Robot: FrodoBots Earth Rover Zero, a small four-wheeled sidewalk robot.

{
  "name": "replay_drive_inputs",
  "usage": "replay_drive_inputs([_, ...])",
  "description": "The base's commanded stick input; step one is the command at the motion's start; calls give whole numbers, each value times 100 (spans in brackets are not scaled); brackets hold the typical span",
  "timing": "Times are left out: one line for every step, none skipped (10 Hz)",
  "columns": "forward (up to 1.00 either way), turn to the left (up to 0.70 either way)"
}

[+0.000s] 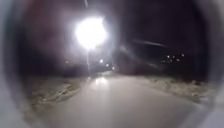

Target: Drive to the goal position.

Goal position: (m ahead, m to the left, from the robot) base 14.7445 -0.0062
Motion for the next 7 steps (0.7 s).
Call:
replay_drive_inputs([100,4])
replay_drive_inputs([100,4])
replay_drive_inputs([100,4])
replay_drive_inputs([100,5])
replay_drive_inputs([100,9])
replay_drive_inputs([100,10])
replay_drive_inputs([100,9])
